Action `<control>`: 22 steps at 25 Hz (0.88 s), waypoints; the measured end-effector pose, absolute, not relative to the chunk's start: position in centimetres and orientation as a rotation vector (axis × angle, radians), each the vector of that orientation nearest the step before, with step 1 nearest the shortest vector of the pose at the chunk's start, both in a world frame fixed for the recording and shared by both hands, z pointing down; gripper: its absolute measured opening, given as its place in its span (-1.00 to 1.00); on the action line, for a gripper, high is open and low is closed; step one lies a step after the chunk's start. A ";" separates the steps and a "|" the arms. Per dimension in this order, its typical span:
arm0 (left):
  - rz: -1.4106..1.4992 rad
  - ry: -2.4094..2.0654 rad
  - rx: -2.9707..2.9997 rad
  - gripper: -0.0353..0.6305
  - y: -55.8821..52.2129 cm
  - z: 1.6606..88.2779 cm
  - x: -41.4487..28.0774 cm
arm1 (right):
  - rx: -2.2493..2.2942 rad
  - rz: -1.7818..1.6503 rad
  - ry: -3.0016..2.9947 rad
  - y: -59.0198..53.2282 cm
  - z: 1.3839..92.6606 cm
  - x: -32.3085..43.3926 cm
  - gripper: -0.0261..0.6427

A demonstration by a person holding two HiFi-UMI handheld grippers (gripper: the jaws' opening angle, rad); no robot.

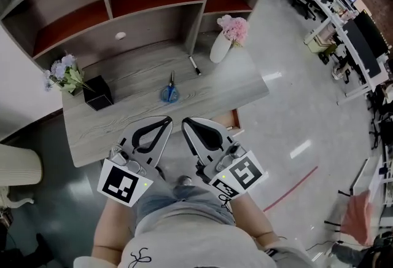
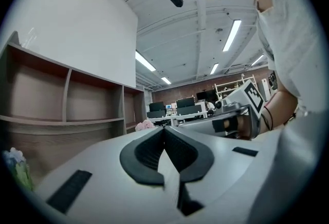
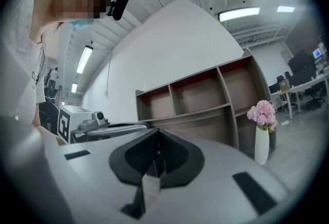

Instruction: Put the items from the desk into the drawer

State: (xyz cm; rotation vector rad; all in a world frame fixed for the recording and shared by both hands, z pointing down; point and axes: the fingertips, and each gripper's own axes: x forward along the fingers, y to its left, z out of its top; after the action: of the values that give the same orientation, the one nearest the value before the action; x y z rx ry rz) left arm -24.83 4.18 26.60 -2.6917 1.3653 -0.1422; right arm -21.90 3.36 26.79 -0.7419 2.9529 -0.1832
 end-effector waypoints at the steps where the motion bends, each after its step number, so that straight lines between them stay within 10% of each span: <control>1: -0.138 1.342 -2.705 -0.87 3.4 26.5 -25.2 | -0.766 -0.183 2.947 2.6 26.8 -22.3 -0.89; 22: -0.149 0.848 -2.942 -0.87 -8.3 27.2 -33.9 | -1.368 -0.377 2.812 -10.9 30.9 -29.9 -0.89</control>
State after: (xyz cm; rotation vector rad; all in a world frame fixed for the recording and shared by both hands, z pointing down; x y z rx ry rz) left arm -33.89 -8.35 27.17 -2.9424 0.8477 -0.1487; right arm -29.94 -10.90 30.88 -1.3682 2.8122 -0.3770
